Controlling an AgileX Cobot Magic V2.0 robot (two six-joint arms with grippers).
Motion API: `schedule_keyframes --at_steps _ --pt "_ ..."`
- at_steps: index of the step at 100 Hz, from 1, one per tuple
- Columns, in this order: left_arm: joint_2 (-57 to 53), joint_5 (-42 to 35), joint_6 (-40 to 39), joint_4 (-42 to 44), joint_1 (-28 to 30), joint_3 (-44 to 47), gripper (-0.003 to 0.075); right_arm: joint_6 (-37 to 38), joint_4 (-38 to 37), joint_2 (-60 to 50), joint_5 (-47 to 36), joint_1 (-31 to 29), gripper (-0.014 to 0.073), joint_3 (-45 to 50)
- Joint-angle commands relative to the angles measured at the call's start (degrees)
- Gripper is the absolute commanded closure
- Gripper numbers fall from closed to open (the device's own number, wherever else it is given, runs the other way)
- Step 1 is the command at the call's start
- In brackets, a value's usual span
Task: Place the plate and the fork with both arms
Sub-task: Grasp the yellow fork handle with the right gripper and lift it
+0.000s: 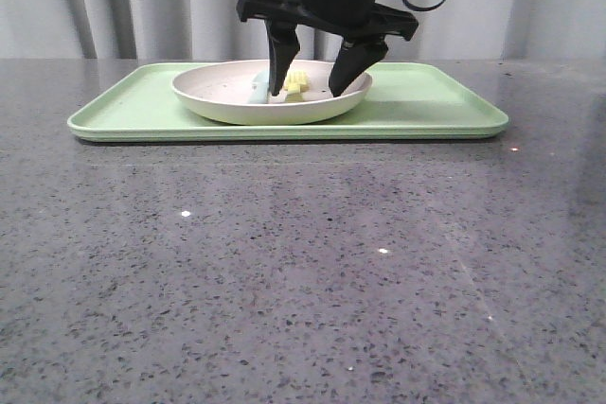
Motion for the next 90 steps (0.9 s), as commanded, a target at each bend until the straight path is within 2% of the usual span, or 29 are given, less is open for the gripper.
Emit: schedule_keyframes --at_steps 1,33,40,54,59,90 --pt "0.1 -4.0 -0.5 -0.8 0.1 -1.5 0.0365 0.1 0.0 -2.4 -1.9 0.0 0.0086 -1.9" --pt "0.1 -4.0 -0.5 -0.8 0.1 -1.5 0.0365 0.3 0.0 -1.2 -1.3 0.0 0.0092 -2.0" --pt "0.1 -4.0 -0.5 -0.8 0.1 -1.5 0.0365 0.3 0.0 -1.2 -1.2 0.0 0.0148 -2.0" --pt "0.1 -4.0 -0.5 -0.8 0.1 -1.5 0.0365 0.3 0.2 -1.2 -1.2 0.0 0.0338 -2.0" --pt "0.1 -4.0 -0.5 -0.8 0.1 -1.5 0.0365 0.3 0.2 -1.2 -1.2 0.0 0.0381 -2.0" --pt "0.1 -4.0 -0.5 -0.8 0.1 -1.5 0.0365 0.8 0.3 -1.2 -0.9 0.0 0.0421 -2.0"
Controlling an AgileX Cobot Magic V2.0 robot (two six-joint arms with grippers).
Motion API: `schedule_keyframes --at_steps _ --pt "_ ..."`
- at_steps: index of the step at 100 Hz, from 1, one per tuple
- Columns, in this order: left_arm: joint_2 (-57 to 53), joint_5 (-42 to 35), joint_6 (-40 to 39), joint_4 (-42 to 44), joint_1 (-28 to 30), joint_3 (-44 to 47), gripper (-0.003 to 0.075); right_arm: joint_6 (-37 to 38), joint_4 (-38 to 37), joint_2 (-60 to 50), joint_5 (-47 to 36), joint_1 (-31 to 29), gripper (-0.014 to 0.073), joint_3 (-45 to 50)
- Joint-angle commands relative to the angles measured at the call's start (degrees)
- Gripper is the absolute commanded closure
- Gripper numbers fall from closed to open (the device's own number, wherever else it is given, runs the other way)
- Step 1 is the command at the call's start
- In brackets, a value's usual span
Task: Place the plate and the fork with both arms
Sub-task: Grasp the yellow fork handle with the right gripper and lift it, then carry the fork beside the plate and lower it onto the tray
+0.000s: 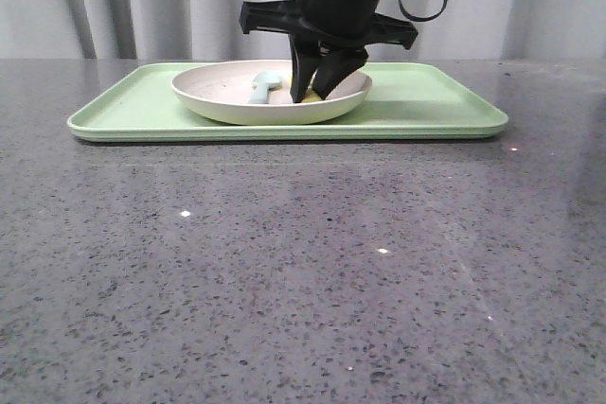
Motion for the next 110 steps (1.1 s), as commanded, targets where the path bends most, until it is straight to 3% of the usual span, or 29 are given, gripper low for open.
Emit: schedule_keyframes --at_steps 1,18,27,110 --pt "0.1 -4.0 -0.5 -0.8 0.1 -1.5 0.0365 0.4 1.0 -2.5 -0.6 0.0 0.0426 -1.5" --pt "0.1 -4.0 -0.5 -0.8 0.1 -1.5 0.0365 0.4 1.0 -2.5 -0.2 0.0 0.0587 -1.5" --pt "0.1 -4.0 -0.5 -0.8 0.1 -1.5 0.0365 0.4 1.0 -2.5 -0.2 0.0 0.0631 -1.6" --pt "0.1 -4.0 -0.5 -0.8 0.1 -1.5 0.0365 0.4 0.4 -4.8 7.0 -2.5 0.0632 -10.1"
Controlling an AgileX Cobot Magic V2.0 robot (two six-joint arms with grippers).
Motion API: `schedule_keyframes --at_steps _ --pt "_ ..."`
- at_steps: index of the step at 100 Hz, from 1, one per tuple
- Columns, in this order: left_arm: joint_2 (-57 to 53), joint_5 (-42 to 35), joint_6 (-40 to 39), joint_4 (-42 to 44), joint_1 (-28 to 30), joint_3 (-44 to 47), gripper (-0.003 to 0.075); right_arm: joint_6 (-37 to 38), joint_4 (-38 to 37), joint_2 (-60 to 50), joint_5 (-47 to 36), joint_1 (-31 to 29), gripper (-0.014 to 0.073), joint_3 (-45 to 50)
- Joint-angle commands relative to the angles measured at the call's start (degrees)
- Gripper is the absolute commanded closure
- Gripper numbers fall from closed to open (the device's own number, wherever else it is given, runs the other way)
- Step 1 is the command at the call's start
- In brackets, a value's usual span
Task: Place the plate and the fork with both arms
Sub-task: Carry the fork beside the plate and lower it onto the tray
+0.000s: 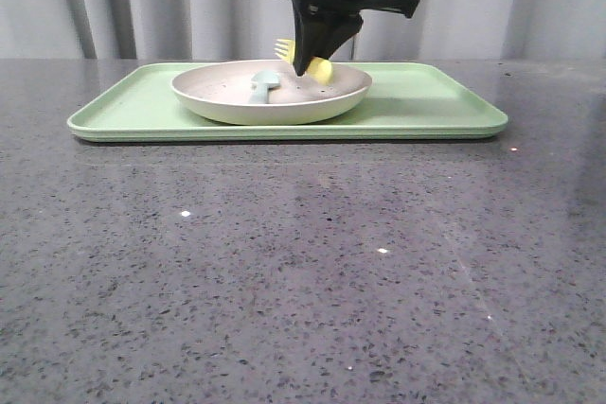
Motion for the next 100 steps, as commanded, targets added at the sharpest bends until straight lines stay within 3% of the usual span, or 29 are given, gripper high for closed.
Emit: schedule_keyframes --at_steps 1,43,100 --pt "0.1 -4.0 -0.5 -0.8 0.1 -1.5 0.0365 -0.1 -0.1 -5.2 -1.1 -1.8 0.0632 -2.0" --pt "0.1 -4.0 -0.5 -0.8 0.1 -1.5 0.0365 -0.4 -0.1 -6.9 3.0 -11.2 0.0632 -1.6" --pt "0.1 -4.0 -0.5 -0.8 0.1 -1.5 0.0365 -1.3 5.2 -6.9 -0.2 -11.8 0.0632 7.3"
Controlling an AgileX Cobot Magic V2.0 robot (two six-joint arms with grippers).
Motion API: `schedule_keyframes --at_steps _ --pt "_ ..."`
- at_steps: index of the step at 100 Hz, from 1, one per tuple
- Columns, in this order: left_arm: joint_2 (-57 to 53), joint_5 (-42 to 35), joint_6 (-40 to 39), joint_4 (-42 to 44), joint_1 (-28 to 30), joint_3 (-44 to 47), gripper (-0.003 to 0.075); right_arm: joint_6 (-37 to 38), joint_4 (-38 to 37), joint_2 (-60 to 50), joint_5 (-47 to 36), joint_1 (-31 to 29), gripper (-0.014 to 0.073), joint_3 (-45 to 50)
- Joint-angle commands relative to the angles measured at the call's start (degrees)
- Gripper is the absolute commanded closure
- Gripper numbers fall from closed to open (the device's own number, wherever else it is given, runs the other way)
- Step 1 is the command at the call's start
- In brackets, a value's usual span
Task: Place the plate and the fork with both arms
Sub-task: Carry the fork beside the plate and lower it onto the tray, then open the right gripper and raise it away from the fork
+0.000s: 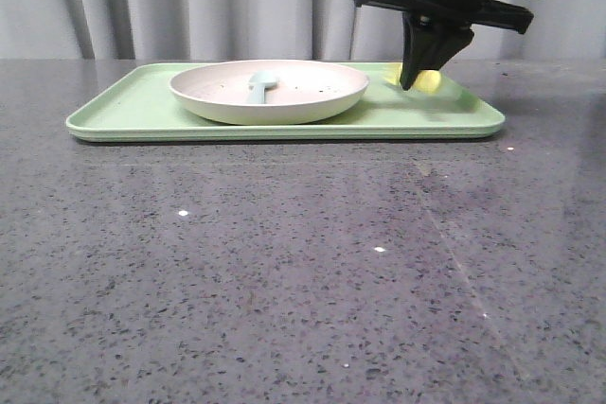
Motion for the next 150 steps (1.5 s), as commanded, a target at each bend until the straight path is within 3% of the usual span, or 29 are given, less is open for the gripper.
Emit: schedule_keyframes --at_steps 1,89,122,150 --pt "0.1 -4.0 -0.5 -0.8 0.1 -1.5 0.0365 -0.9 2.4 -4.1 -3.1 -0.3 0.0632 -0.4" --pt "0.1 -3.9 -0.5 -0.8 0.1 -1.5 0.0365 -2.0 0.9 -4.1 -1.0 -0.3 0.0616 -0.1" --pt "0.1 -3.9 -0.5 -1.3 0.1 -1.5 0.0365 -2.0 -0.3 -4.1 -0.1 -0.3 0.0403 -0.1" --pt "0.1 -3.8 -0.5 -1.4 0.1 -1.5 0.0365 -2.0 -1.1 -4.1 -0.2 -0.3 0.0300 -0.1"
